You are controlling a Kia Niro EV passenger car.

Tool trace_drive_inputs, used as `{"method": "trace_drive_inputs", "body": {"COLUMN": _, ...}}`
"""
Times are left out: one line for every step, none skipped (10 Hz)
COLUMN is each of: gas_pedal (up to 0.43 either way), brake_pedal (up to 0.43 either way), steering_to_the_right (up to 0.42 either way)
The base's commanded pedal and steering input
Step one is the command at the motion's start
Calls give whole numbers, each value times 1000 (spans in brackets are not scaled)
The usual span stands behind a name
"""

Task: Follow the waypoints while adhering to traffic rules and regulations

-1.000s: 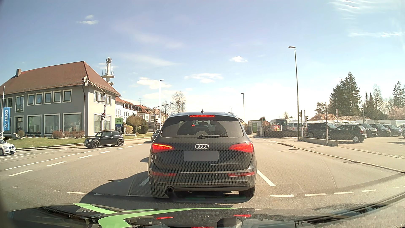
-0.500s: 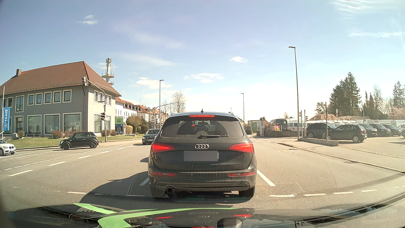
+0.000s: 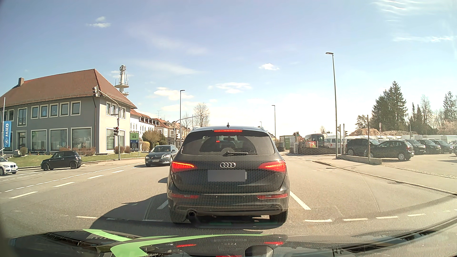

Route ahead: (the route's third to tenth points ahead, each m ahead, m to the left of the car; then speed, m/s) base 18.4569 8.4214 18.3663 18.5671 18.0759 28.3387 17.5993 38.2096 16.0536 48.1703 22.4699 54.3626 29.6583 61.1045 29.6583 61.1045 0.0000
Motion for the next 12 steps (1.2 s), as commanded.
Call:
{"method": "trace_drive_inputs", "body": {"gas_pedal": 0, "brake_pedal": 311, "steering_to_the_right": -1}}
{"method": "trace_drive_inputs", "body": {"gas_pedal": 0, "brake_pedal": 311, "steering_to_the_right": -1}}
{"method": "trace_drive_inputs", "body": {"gas_pedal": 0, "brake_pedal": 311, "steering_to_the_right": -1}}
{"method": "trace_drive_inputs", "body": {"gas_pedal": 0, "brake_pedal": 311, "steering_to_the_right": -1}}
{"method": "trace_drive_inputs", "body": {"gas_pedal": 0, "brake_pedal": 311, "steering_to_the_right": -1}}
{"method": "trace_drive_inputs", "body": {"gas_pedal": 0, "brake_pedal": 311, "steering_to_the_right": -1}}
{"method": "trace_drive_inputs", "body": {"gas_pedal": 0, "brake_pedal": 311, "steering_to_the_right": -1}}
{"method": "trace_drive_inputs", "body": {"gas_pedal": 0, "brake_pedal": 311, "steering_to_the_right": -1}}
{"method": "trace_drive_inputs", "body": {"gas_pedal": 0, "brake_pedal": 311, "steering_to_the_right": -1}}
{"method": "trace_drive_inputs", "body": {"gas_pedal": 0, "brake_pedal": 311, "steering_to_the_right": -1}}
{"method": "trace_drive_inputs", "body": {"gas_pedal": 0, "brake_pedal": 311, "steering_to_the_right": -1}}
{"method": "trace_drive_inputs", "body": {"gas_pedal": 0, "brake_pedal": 311, "steering_to_the_right": -1}}
